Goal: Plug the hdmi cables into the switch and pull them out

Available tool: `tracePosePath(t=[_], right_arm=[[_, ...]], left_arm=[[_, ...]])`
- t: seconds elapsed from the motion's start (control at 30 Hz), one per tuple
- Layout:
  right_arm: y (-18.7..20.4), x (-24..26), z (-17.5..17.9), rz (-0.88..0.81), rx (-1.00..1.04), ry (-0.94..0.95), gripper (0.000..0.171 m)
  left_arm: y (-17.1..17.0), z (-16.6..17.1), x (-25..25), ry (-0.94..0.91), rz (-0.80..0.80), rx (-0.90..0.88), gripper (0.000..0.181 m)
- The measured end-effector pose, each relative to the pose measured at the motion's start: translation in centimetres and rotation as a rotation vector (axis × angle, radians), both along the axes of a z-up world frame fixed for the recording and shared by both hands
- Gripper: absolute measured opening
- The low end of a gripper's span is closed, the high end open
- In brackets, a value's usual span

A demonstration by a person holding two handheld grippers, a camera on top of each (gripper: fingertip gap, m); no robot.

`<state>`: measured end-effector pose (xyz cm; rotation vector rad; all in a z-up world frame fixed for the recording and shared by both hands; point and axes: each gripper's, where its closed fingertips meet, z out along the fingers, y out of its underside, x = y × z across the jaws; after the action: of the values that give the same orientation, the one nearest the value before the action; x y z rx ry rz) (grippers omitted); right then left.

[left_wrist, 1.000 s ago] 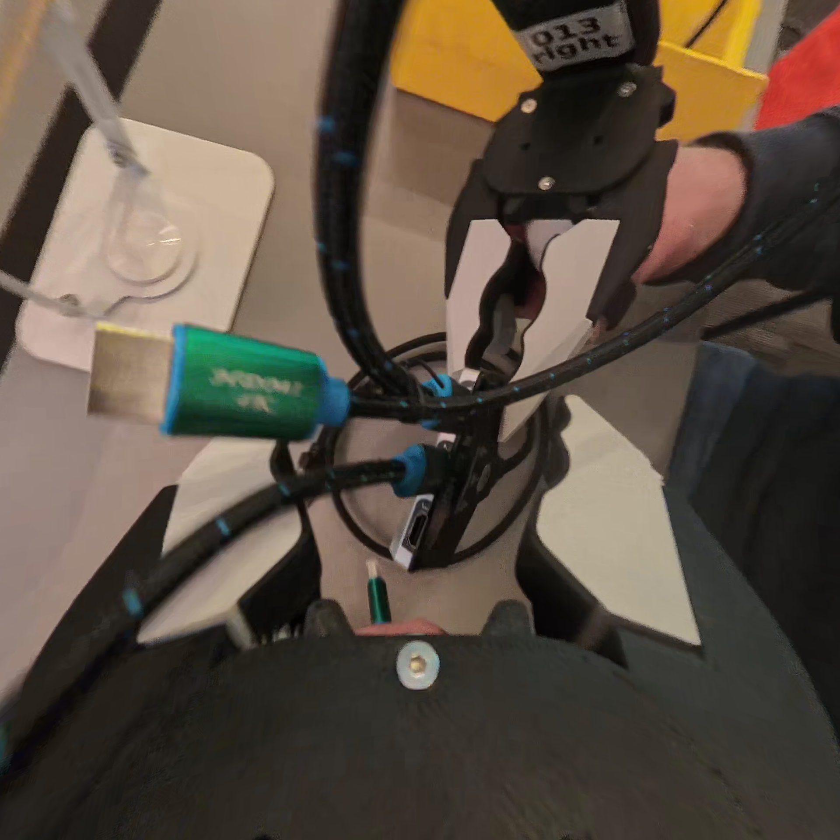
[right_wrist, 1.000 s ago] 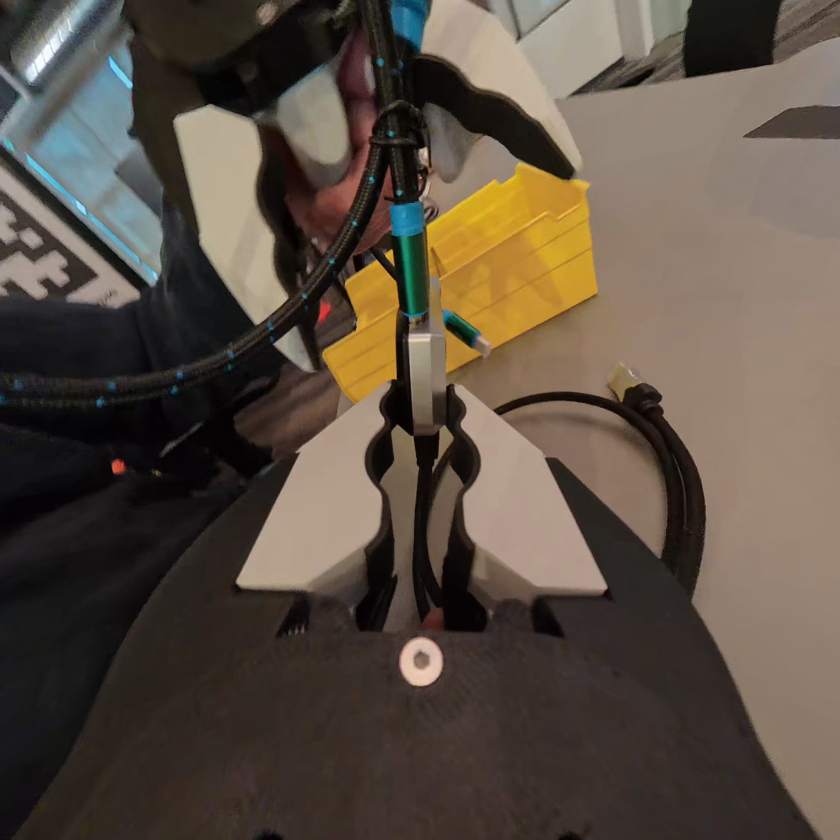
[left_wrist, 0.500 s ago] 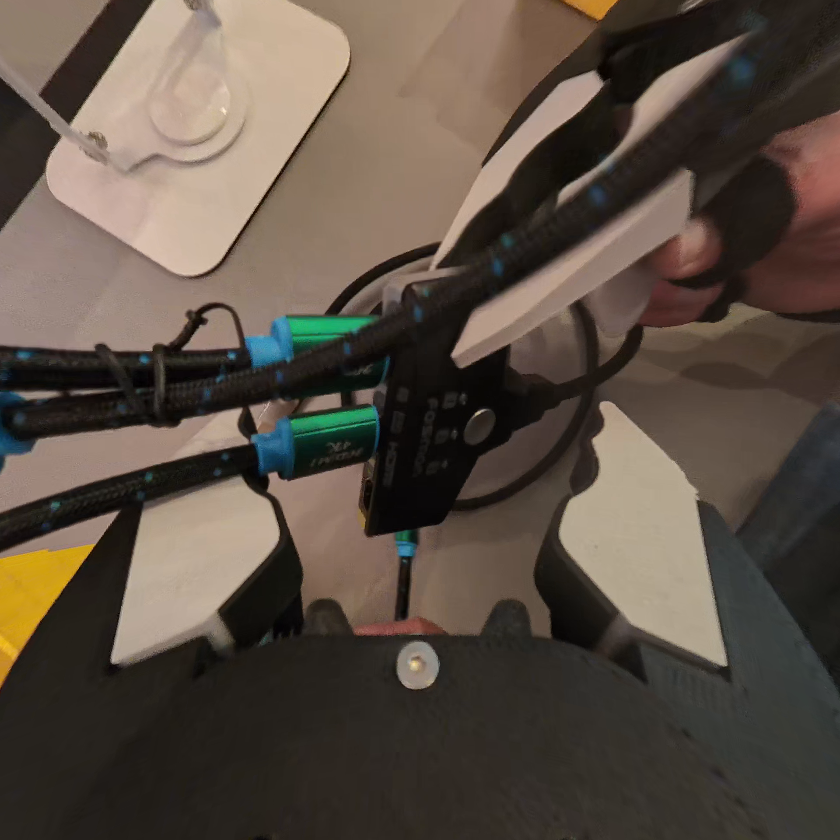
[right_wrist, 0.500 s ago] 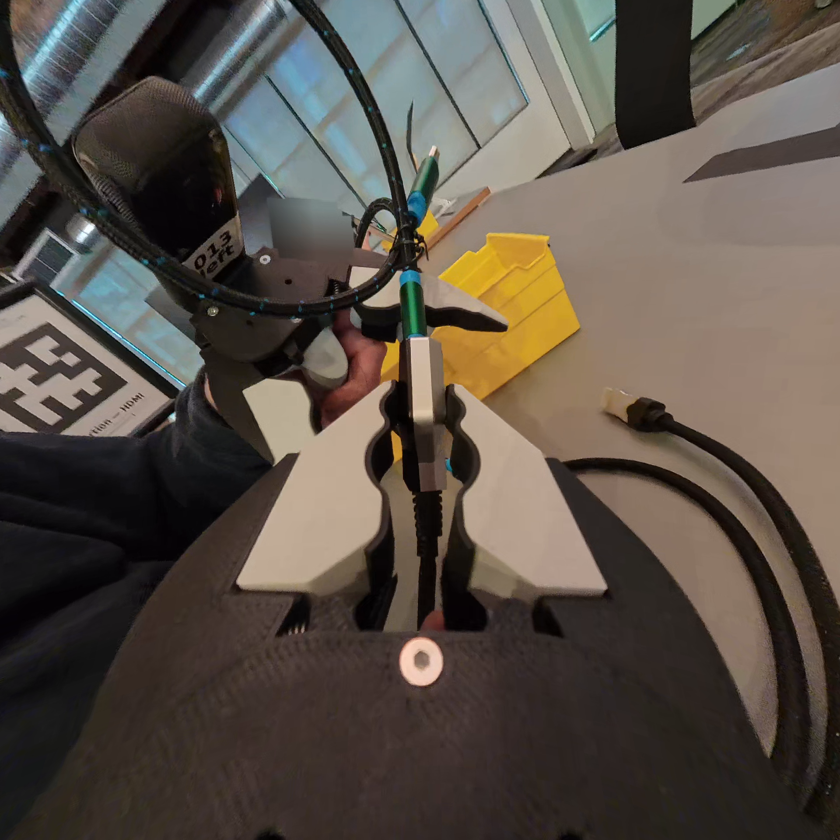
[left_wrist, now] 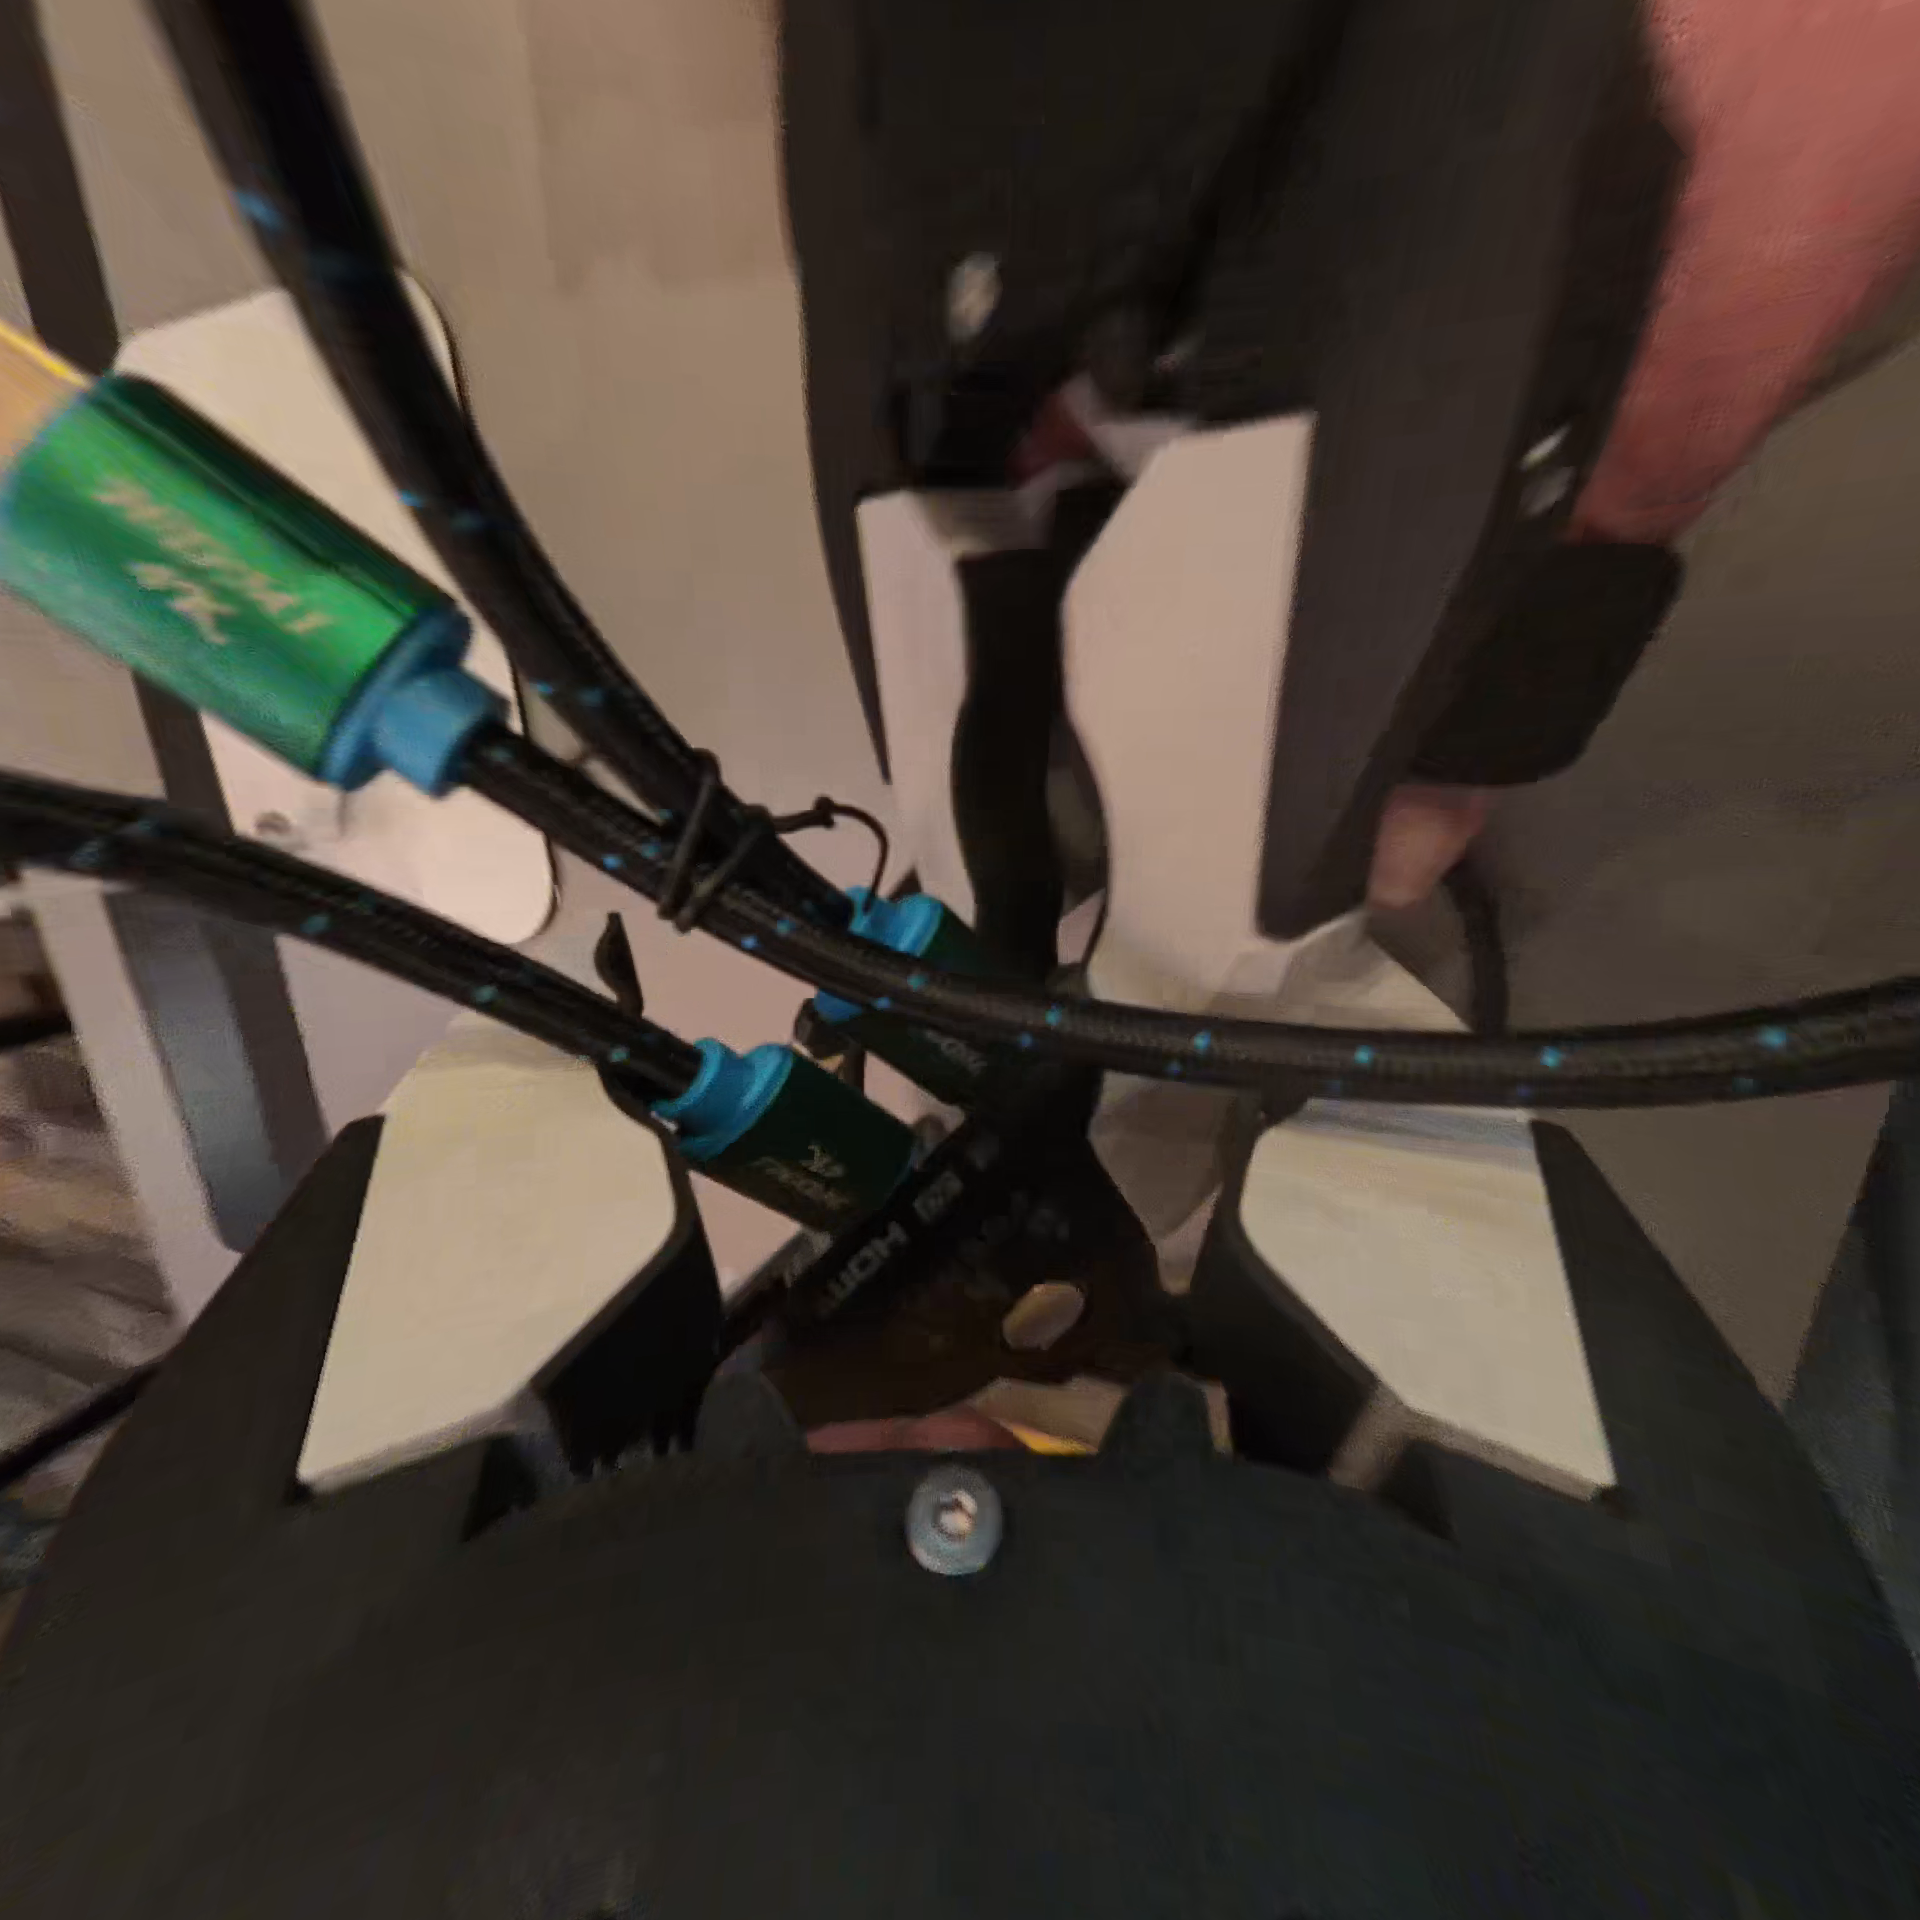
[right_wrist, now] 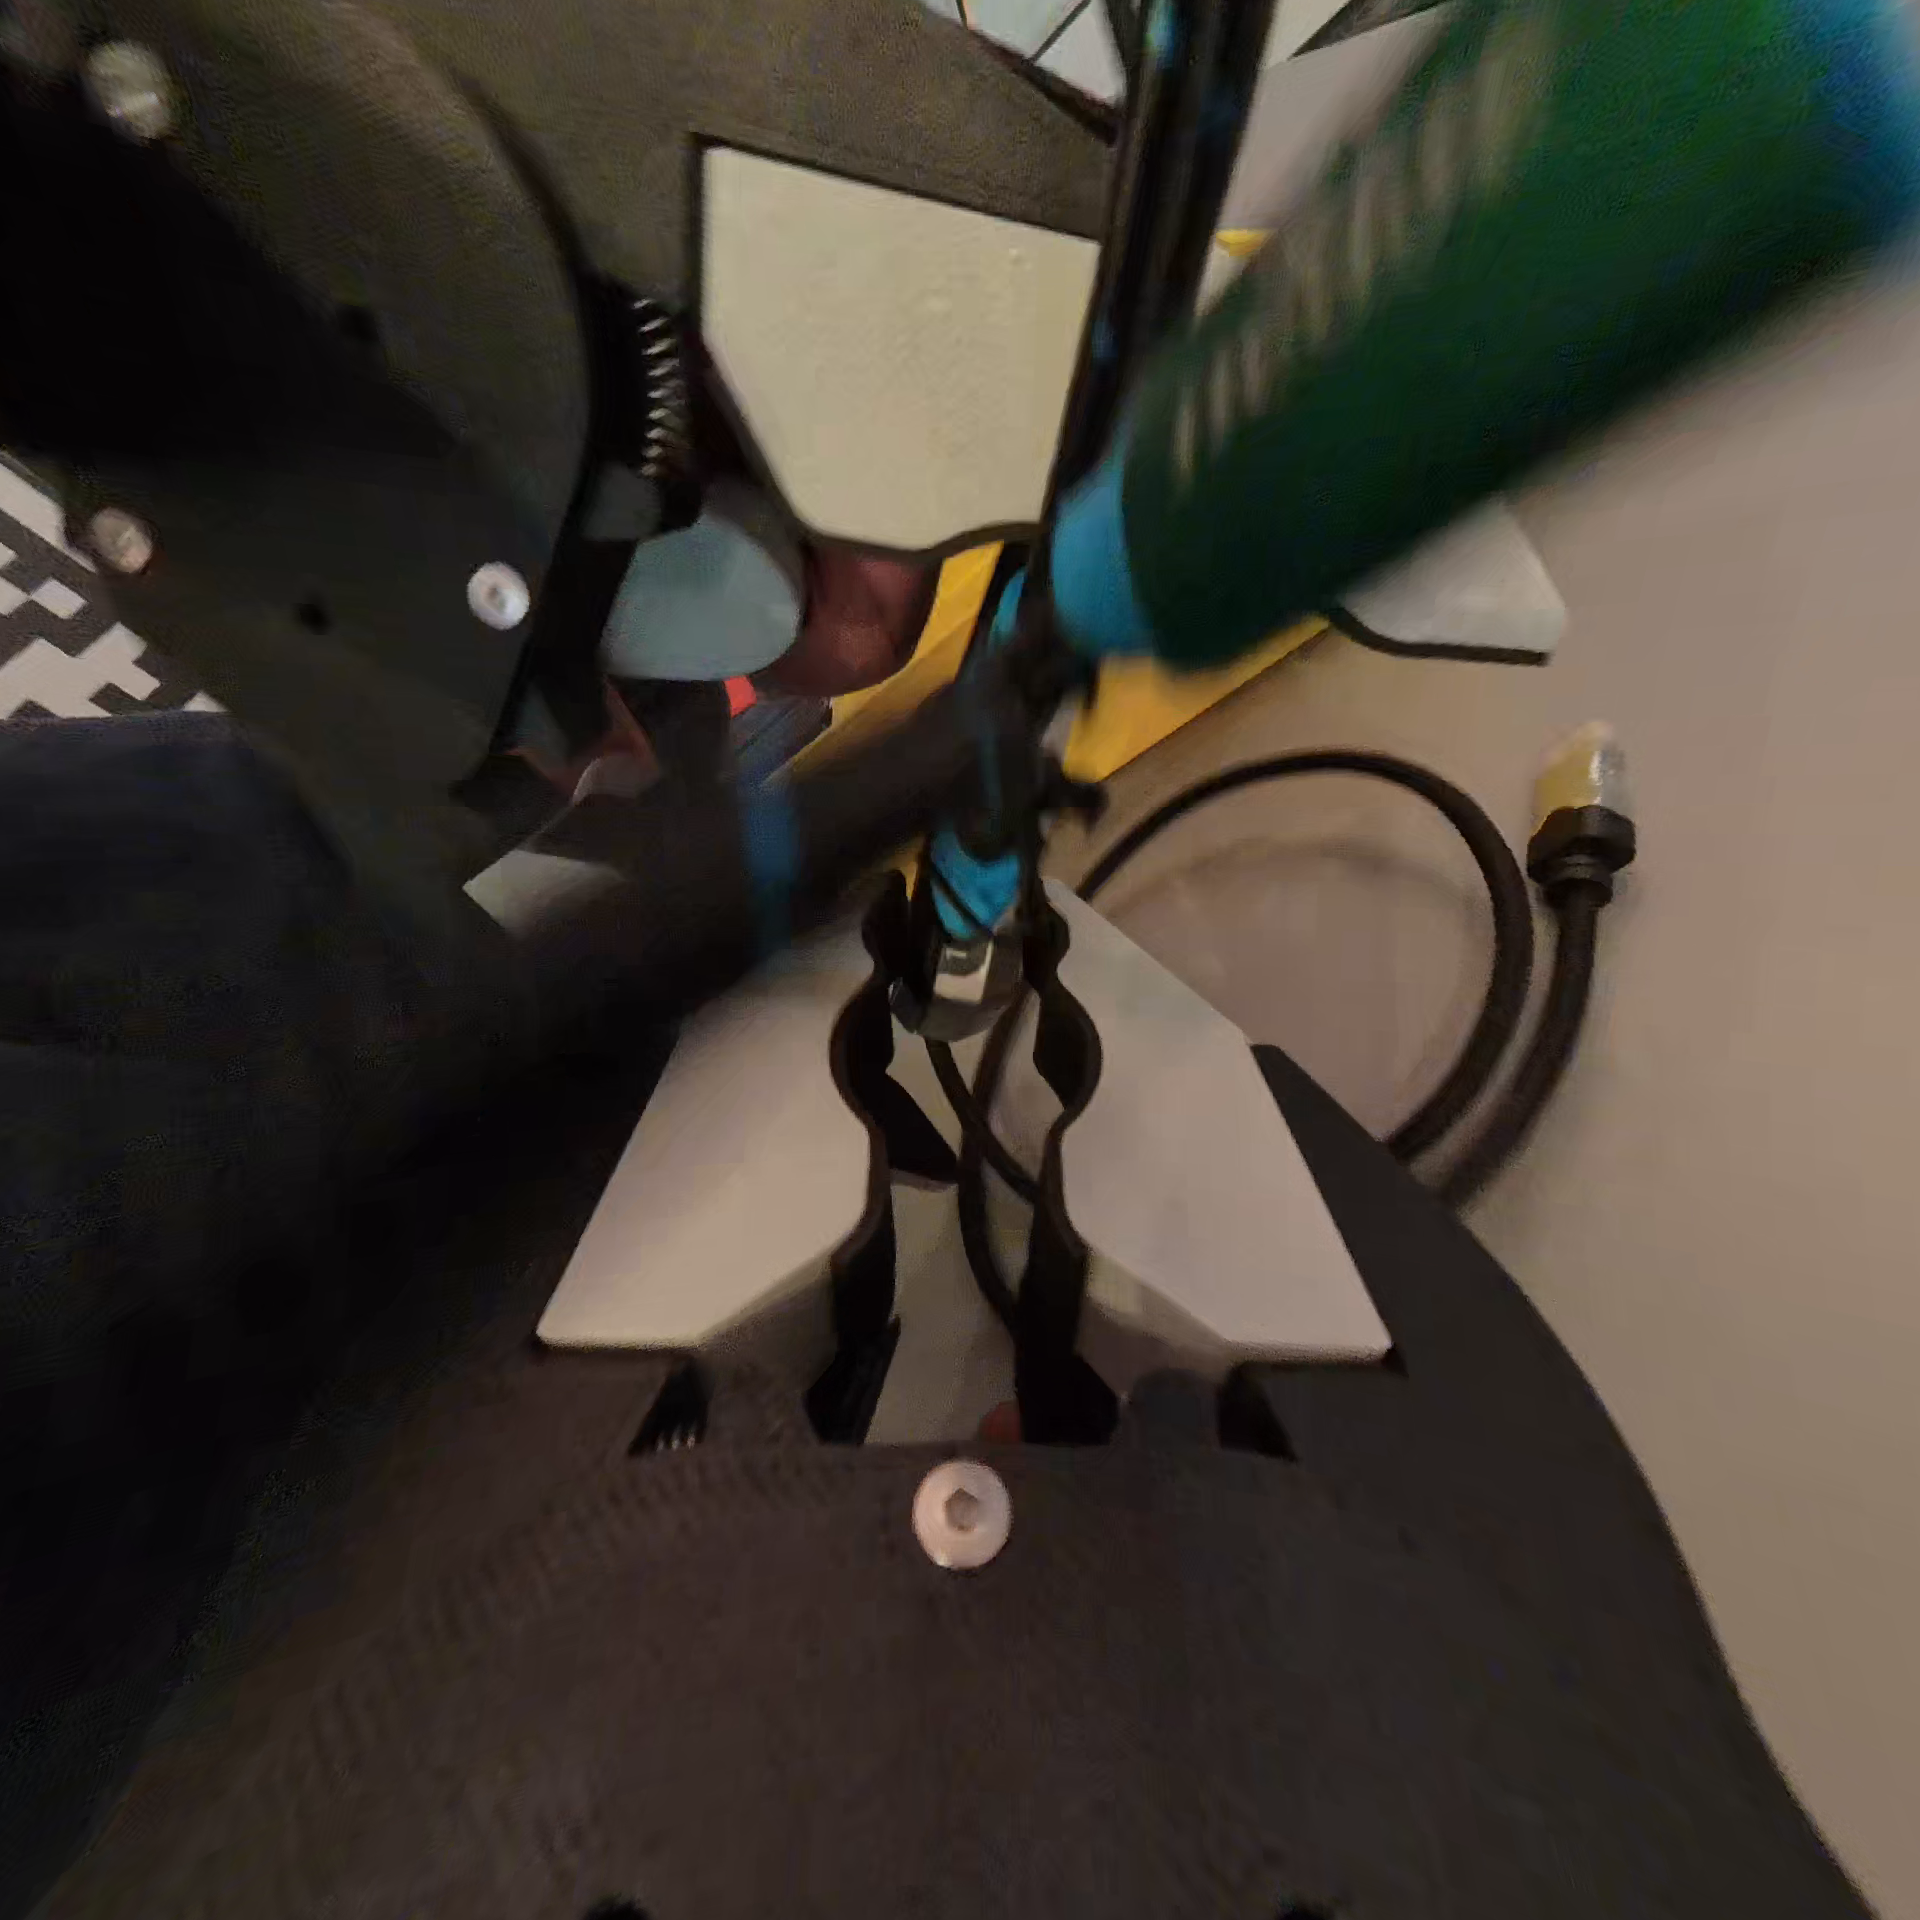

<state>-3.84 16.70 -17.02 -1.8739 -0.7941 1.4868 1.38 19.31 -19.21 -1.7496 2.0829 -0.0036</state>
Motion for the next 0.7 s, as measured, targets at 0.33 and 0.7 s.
tracePosePath(t=[0.33, 0.7], right_arm=[[2.7, 1.7, 1.2, -0.151, -0.118, 0.256, 0.016], [2.1, 0.9, 2.8, -0.191, -0.103, 0.312, 0.015]], left_arm=[[1.9, 2.8, -0.1, -0.008, 0.035, 0.174, 0.131], [4.8, 1.9, -2.8, -0.028, 0.172, 0.419, 0.146]])
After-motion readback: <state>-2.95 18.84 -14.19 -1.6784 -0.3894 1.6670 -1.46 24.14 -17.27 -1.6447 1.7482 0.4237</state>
